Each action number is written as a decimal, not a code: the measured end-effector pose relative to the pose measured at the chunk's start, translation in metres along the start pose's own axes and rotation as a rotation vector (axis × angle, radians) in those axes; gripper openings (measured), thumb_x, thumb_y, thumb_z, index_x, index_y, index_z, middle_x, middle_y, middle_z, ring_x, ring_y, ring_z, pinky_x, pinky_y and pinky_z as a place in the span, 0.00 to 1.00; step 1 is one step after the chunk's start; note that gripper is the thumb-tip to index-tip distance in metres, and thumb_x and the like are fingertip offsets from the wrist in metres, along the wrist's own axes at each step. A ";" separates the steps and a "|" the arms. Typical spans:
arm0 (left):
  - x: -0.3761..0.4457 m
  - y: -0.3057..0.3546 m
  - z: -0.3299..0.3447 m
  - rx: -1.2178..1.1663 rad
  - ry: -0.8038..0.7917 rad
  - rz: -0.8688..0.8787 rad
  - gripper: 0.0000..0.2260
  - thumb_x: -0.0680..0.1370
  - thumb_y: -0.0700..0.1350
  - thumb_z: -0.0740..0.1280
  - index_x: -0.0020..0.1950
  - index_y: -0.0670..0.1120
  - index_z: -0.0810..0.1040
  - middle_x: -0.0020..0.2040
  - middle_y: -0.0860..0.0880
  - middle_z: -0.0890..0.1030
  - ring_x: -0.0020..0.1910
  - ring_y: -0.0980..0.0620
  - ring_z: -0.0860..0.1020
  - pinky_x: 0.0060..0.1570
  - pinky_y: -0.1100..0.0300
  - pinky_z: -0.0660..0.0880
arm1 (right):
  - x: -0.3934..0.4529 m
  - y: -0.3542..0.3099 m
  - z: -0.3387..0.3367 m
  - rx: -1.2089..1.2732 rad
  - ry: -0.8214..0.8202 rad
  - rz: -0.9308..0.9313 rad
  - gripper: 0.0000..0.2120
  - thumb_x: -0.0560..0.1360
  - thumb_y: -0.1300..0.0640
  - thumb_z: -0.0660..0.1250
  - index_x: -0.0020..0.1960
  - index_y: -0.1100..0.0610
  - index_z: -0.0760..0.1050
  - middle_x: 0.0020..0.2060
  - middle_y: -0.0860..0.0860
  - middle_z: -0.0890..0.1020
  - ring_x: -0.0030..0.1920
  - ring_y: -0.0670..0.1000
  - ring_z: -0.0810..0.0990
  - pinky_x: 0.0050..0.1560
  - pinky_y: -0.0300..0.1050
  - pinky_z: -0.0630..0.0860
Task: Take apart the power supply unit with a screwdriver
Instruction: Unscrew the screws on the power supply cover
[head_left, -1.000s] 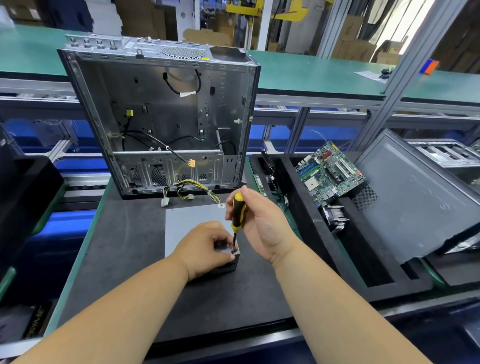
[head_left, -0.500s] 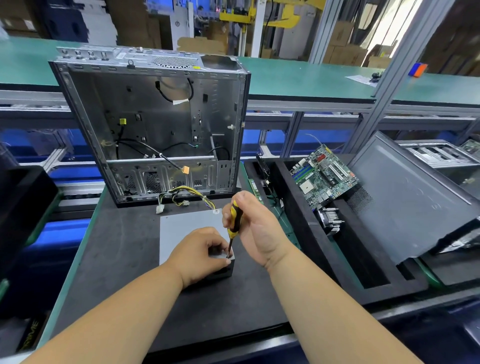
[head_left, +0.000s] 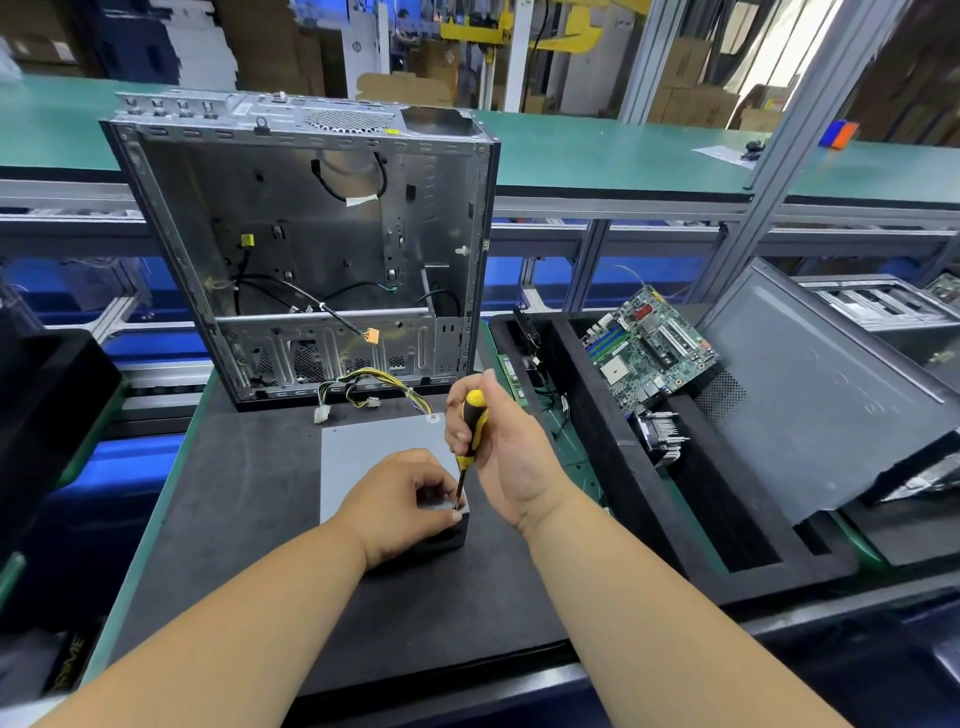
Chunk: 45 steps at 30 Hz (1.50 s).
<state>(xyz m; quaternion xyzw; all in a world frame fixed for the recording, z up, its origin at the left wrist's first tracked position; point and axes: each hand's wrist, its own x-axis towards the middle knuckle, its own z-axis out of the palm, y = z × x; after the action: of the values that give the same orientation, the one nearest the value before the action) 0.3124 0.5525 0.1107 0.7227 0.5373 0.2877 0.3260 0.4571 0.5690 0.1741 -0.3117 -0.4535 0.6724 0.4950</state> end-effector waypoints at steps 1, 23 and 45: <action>0.000 0.000 0.000 0.004 -0.004 0.005 0.14 0.68 0.43 0.78 0.34 0.59 0.76 0.42 0.52 0.79 0.45 0.52 0.78 0.51 0.51 0.76 | 0.000 0.000 -0.001 -0.022 -0.002 -0.002 0.12 0.77 0.48 0.61 0.46 0.57 0.69 0.29 0.50 0.68 0.32 0.49 0.65 0.36 0.41 0.63; 0.001 -0.005 0.002 0.000 -0.008 0.011 0.09 0.68 0.45 0.77 0.36 0.58 0.80 0.42 0.56 0.78 0.45 0.58 0.77 0.51 0.55 0.76 | -0.003 0.002 -0.009 0.074 -0.041 -0.033 0.19 0.82 0.48 0.53 0.56 0.61 0.76 0.33 0.51 0.70 0.35 0.49 0.67 0.38 0.38 0.67; 0.001 -0.008 0.002 -0.016 -0.003 0.010 0.12 0.66 0.44 0.79 0.38 0.58 0.78 0.42 0.56 0.77 0.44 0.59 0.76 0.50 0.56 0.76 | 0.001 0.000 -0.005 0.082 -0.045 0.071 0.21 0.83 0.48 0.51 0.43 0.61 0.74 0.31 0.52 0.68 0.33 0.49 0.65 0.39 0.40 0.65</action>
<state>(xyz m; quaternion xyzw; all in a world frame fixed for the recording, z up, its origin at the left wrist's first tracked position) 0.3096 0.5552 0.1037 0.7233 0.5308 0.2923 0.3311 0.4614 0.5716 0.1723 -0.2922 -0.4252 0.7143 0.4728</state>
